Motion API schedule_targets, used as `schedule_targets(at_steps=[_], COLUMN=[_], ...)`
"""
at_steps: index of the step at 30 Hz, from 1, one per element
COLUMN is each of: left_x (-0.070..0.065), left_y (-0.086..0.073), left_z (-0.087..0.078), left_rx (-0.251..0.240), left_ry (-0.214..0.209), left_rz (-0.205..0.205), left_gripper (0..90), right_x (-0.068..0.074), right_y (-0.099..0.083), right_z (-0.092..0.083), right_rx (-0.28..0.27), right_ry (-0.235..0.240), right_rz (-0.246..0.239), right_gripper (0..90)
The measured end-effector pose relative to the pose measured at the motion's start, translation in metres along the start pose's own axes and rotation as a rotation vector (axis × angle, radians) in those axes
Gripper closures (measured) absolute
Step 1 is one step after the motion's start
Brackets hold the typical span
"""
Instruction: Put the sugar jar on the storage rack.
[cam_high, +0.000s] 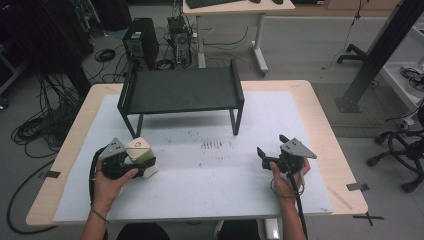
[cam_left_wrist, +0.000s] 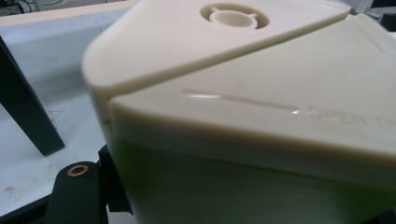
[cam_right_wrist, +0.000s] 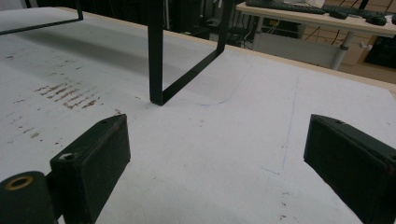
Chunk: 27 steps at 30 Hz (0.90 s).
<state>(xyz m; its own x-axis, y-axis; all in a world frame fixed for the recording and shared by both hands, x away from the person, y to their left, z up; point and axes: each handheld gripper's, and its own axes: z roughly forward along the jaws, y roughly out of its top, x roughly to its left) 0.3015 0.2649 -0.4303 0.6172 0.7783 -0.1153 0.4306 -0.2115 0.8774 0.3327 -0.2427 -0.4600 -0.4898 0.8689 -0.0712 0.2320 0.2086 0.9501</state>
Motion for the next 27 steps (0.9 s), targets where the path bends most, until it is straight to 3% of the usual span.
schedule_targets(at_steps=[27], left_x=[0.0007], left_y=[-0.0008], left_z=[0.0001], left_rx=[-0.011], left_ry=[-0.002], left_rz=[-0.002], left_gripper=[26.5], right_x=[-0.0002], right_y=[0.0], right_z=[-0.0002], right_rx=[-0.001], right_ry=[-0.001], right_rz=[0.003], right_gripper=[7.2])
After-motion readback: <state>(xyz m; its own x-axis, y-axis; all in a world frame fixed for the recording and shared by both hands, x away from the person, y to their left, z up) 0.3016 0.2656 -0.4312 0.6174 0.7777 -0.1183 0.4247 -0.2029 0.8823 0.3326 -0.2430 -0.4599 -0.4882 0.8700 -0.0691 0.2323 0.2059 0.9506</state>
